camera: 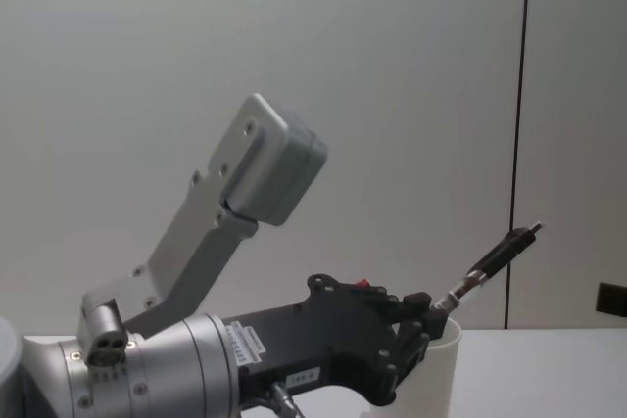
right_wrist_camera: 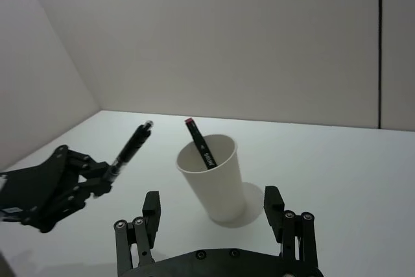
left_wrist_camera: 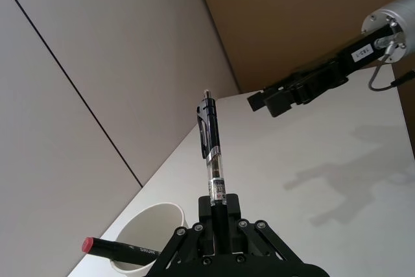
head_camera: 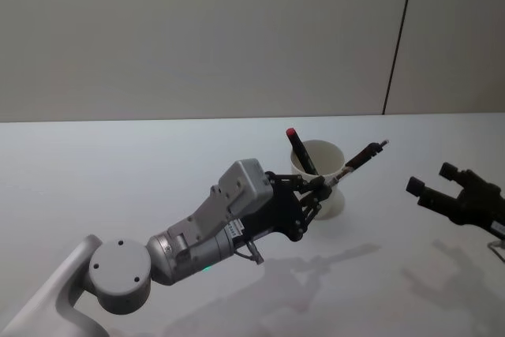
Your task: Place the pen into the pen holder.
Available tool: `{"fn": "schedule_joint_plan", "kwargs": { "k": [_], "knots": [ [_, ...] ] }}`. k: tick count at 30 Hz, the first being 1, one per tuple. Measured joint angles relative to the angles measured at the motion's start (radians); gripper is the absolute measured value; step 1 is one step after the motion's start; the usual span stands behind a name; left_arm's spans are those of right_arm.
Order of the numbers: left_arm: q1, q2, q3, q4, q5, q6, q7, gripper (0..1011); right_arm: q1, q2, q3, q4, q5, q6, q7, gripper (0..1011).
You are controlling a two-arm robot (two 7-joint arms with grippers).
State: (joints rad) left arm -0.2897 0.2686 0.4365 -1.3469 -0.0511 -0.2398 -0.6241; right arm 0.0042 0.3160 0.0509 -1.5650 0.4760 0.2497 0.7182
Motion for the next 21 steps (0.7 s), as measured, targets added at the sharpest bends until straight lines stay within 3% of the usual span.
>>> {"fn": "schedule_joint_plan", "kwargs": {
  "k": [10,21],
  "knots": [
    [0.0,0.0,0.0,0.0,0.0,0.0,0.0,136,-0.036,0.0,-0.004,-0.036,0.099,0.054,0.041,1002],
    [0.0,0.0,0.0,0.0,0.0,0.0,0.0,136,-0.076,-0.015,-0.018,-0.086,0.182,0.08,0.018,1002]
  ]
}}
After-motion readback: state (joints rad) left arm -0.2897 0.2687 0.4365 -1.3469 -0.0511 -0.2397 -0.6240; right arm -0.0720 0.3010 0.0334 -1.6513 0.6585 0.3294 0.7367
